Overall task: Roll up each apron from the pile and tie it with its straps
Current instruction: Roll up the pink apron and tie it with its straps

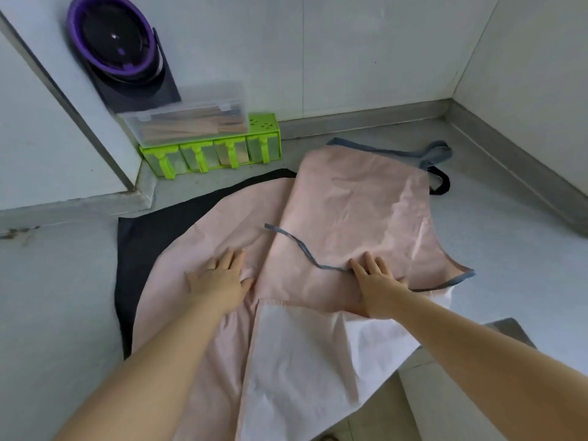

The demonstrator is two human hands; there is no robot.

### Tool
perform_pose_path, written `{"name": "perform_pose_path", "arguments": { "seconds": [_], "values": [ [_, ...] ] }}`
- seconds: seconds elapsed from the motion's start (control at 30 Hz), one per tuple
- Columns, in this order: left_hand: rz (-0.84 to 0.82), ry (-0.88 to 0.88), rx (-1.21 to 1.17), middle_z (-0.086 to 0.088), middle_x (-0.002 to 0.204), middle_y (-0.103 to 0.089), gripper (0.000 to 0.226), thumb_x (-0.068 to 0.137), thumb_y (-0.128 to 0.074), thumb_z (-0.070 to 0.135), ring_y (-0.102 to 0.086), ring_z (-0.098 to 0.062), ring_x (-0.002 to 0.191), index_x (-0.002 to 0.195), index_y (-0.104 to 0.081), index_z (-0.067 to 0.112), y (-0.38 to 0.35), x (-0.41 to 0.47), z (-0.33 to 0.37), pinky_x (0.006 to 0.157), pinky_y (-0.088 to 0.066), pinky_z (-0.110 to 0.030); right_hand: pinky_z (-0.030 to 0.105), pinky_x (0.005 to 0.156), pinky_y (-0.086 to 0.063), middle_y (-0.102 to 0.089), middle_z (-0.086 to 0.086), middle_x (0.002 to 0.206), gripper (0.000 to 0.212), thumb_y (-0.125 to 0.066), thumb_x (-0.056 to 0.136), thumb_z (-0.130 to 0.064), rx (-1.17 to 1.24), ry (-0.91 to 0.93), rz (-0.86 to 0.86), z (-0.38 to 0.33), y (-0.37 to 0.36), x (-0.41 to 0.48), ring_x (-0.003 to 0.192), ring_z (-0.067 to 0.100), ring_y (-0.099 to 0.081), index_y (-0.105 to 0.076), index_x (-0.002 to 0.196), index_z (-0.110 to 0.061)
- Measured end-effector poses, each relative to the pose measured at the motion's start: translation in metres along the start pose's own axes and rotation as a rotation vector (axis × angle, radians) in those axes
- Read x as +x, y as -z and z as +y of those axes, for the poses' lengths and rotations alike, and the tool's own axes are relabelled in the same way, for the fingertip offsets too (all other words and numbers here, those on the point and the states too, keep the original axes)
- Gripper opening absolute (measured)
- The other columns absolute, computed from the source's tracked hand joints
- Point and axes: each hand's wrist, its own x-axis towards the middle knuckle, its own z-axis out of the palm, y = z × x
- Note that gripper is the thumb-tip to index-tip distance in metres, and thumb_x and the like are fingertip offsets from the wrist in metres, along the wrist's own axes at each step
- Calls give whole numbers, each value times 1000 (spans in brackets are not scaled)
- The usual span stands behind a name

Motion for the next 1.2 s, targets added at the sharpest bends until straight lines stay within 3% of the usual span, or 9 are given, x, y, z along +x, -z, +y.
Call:
{"name": "perform_pose_path", "arguments": {
  "seconds": [0.2, 0.3, 0.47, 0.57, 0.7, 0.87, 1.03, 1.13, 1.2],
  "values": [
    [-96, 350, 39, -3, 161, 5, 73, 95, -20, 62, -18, -24, 145, 153, 6, 25, -11, -35, -42, 112, -14, -61, 56, 112, -17, 8, -1, 157, 96, -60, 81, -59, -89, 232, 57, -16, 13, 7, 146, 21, 4, -3, 150, -26],
    [-108, 468, 46, -7, 151, -33, 72, 86, -29, 63, -40, -27, 132, 146, -31, 22, -14, -44, -54, 110, -24, -54, 49, 113, -18, 7, -3, 159, 92, -62, 84, -52, -171, 323, 69, -36, 21, 15, 146, 18, 2, -2, 150, -26],
    [-326, 495, 91, -9, 138, -48, 68, 86, -41, 60, -49, -32, 124, 136, -48, 15, -2, -46, -65, 106, -36, -48, 60, 106, -28, 14, -4, 157, 90, -63, 88, -29, -251, 257, -23, -44, 26, 28, 146, 22, 4, 3, 150, -31],
    [-157, 394, 99, -9, 129, -53, 49, 88, -53, 36, -55, -31, 115, 131, -49, 13, 10, -37, -69, 99, -45, -44, 51, 105, -36, -2, 4, 156, 87, -64, 86, -26, -235, 173, -13, -26, 37, 25, 142, 30, -14, -5, 151, -27],
    [194, -36, -66, -7, 151, -26, 55, 97, -48, 36, -39, -28, 132, 145, -30, 16, 14, -19, -53, 97, -40, -36, 27, 76, -46, -52, 0, 91, 16, -51, 92, -25, -25, 10, 103, 3, 52, 28, 83, 20, -53, -59, 103, -15],
    [21, -101, -76, 5, 160, 15, 71, 94, -37, 59, 0, -23, 148, 151, -2, 38, -2, 12, -36, 114, -22, -52, 25, 49, -40, -63, 0, 69, 18, -49, 95, -16, 769, -245, 408, 39, 87, 47, 55, 18, -52, -66, 93, -11],
    [12, -62, 10, 6, 160, 13, 78, 88, -38, 69, -6, -28, 146, 151, 0, 42, 11, 20, -28, 114, -20, -45, 45, 90, -42, -42, 21, 135, 48, -51, 89, -9, 636, -552, 575, 57, 105, 56, 119, 39, -44, -40, 136, -5],
    [67, -77, 13, 5, 161, 9, 87, 82, -43, 73, -11, -30, 144, 151, -3, 39, 15, 26, -29, 113, -22, -44, 38, 101, -34, -42, 11, 139, 49, -52, 87, -6, 448, -105, 800, 13, 97, 41, 123, 29, -41, -47, 134, -17],
    [114, -124, -6, 6, 161, 5, 87, 82, -45, 72, -11, -27, 144, 152, -8, 36, 14, 34, -36, 113, -22, -43, 25, 93, -38, -47, 1, 138, 41, -52, 92, -13, 379, 212, 556, -24, 82, 33, 115, 20, -50, -50, 132, -21]
  ]
}}
